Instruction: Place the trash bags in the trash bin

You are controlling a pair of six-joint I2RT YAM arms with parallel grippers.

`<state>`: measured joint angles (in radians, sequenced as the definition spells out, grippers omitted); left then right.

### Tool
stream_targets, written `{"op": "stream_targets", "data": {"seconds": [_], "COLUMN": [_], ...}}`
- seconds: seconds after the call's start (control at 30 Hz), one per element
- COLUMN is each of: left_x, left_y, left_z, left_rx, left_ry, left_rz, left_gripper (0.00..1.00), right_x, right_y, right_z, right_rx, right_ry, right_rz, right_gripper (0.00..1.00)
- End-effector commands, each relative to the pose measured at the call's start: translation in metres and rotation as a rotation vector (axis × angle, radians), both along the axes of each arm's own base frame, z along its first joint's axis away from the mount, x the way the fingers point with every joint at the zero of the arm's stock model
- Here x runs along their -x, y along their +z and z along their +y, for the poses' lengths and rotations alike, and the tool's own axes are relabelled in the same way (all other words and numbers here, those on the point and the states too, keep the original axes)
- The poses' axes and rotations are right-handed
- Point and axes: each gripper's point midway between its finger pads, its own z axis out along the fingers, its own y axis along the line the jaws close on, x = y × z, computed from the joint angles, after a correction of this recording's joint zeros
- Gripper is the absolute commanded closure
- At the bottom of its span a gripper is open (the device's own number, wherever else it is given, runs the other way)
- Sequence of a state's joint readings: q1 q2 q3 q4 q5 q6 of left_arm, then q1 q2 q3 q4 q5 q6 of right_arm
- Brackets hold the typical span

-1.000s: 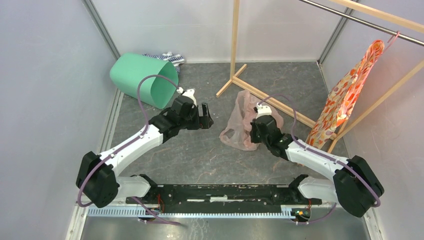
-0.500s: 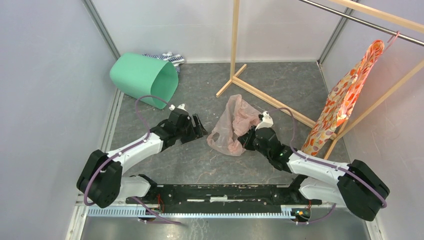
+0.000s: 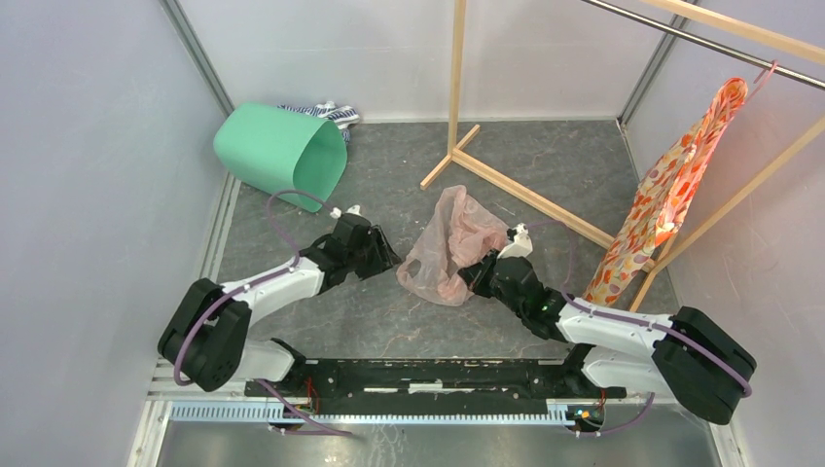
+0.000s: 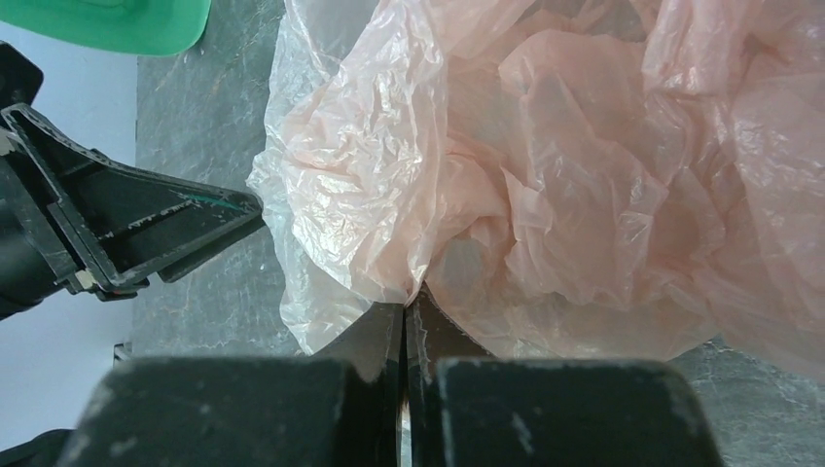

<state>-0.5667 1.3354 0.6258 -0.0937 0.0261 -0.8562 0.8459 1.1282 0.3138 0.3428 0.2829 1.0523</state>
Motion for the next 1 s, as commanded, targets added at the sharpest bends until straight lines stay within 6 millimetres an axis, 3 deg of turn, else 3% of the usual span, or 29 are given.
{"op": "stream_targets", "data": {"seconds": [0.0, 0.17, 0.6, 0.8, 0.97], "left_x": [-0.005, -0.007, -0.018, -0.015, -0.014], "left_y": [-0.008, -0.028, -0.045, -0.029, -0.014], "left_z": [-0.002, -0.005, -0.019, -0.04, -0.044], "left_rx": [-0.031, -0.117, -0.399, -0.28, -0.23], "left_ry": [0.005, -0.015, -0.037, -0.058, -0.062], "left_rz": [-0.024, 0.002, -0.038, -0.066, -0.094], "left_gripper": [0.41, 0.41, 0.48, 0.42, 0.36], "right_x": [-0.005, -0.006, -0.007, -0.007, -0.008], "right_y": [0.002, 0.002, 0.002, -0.003, -0.007], "right_z": [-0.001, -0.002, -0.01, -0.017, -0.017], "right_rx": [-0.009, 0.003, 0.098, 0.15, 0.172], "right_ry": [-0.036, -0.04, -0.023, -0.028, -0.024], "right_rz": [-0.019, -0.024, -0.059, -0.064, -0.06], "right_gripper": [1.0, 1.0, 1.0, 1.0, 1.0]}}
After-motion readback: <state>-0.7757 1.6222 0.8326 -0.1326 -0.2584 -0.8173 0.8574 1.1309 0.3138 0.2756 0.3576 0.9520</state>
